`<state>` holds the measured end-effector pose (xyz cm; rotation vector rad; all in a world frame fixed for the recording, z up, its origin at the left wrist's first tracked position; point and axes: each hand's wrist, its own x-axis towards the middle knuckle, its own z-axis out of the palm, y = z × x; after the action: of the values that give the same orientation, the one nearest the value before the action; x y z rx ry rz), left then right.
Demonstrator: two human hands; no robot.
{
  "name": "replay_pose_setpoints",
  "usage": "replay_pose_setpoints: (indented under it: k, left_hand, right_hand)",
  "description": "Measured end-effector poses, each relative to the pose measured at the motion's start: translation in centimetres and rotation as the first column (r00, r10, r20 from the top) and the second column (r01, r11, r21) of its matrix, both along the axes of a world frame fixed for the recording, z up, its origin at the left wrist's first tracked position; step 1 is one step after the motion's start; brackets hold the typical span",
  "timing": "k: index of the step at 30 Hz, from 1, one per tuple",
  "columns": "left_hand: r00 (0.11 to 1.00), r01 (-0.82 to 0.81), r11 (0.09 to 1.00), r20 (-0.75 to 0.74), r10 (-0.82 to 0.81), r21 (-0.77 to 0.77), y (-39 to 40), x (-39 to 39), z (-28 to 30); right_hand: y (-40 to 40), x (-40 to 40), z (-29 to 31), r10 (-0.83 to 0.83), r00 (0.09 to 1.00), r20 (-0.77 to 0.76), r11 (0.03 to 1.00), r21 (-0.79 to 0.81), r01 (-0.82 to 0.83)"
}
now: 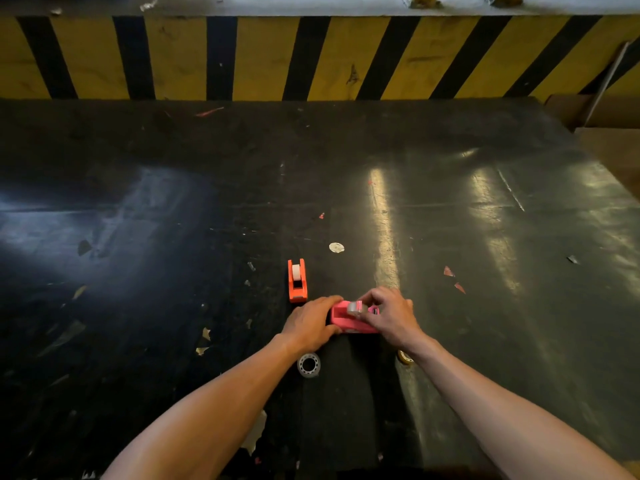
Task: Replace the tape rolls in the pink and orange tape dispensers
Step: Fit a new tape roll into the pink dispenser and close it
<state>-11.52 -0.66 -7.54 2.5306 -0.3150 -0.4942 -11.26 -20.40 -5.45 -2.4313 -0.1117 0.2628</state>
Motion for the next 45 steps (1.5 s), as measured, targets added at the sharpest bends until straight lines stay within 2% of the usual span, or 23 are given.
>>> replay_pose_setpoints:
  k: [8, 18, 23, 29, 34, 39, 41, 45]
  left_hand:
    - [1.000, -0.013, 1.000, -0.025, 0.013, -0.013, 0.4, -0.7, -0.4]
    - [0.996, -0.073, 0.997, -0.050, 0.072, -0.029, 0.2, -1.0, -0.6]
    - [0.996, -0.067, 0.998, -0.061, 0.067, 0.006, 0.2, -0.9, -0.6]
    - [0.995, -0.073, 0.997, -0.065, 0.074, 0.013, 0.2, -0.8, -0.9]
    - [0.994, -0.073, 0.997, -0.087, 0.072, -0.010, 0.1, -0.6, -1.0]
    - [0.993, -0.080, 0.987, -0.099, 0.066, -0.137, -0.5, -0.3, -0.3]
    - [0.991, -0.108, 0.974, -0.104, 0.088, -0.200, -1.0, -0.4, -0.1]
    - [0.986, -0.141, 0.968, -0.114, 0.119, -0.207, -1.4, -0.4, -0.2]
  right_hand:
    - [0.3, -0.6, -0.2, 0.064, 0.998, -0.024, 0.998, 0.004, -0.064]
    - [1.5, -0.3, -1.4, -0.042, 0.993, -0.107, 0.998, -0.060, 0.036]
    - [1.1, 0.4, -0.4, 0.067, 0.981, -0.181, 0.993, -0.079, -0.082]
    - [0.8, 0.4, -0.3, 0.080, 0.988, -0.130, 0.991, -0.098, -0.093]
    - [1.4, 0.2, 0.2, 0.076, 0.992, -0.101, 0.982, -0.165, -0.092]
    - [1.1, 0.1, 1.3, 0.095, 0.974, -0.204, 0.990, -0.082, -0.113]
    - [1.0, 0.1, 1.6, 0.066, 0.967, -0.245, 0.995, -0.061, -0.084]
    - [2.3, -0.1, 1.4, -0.078, 0.967, -0.242, 0.993, -0.103, 0.054]
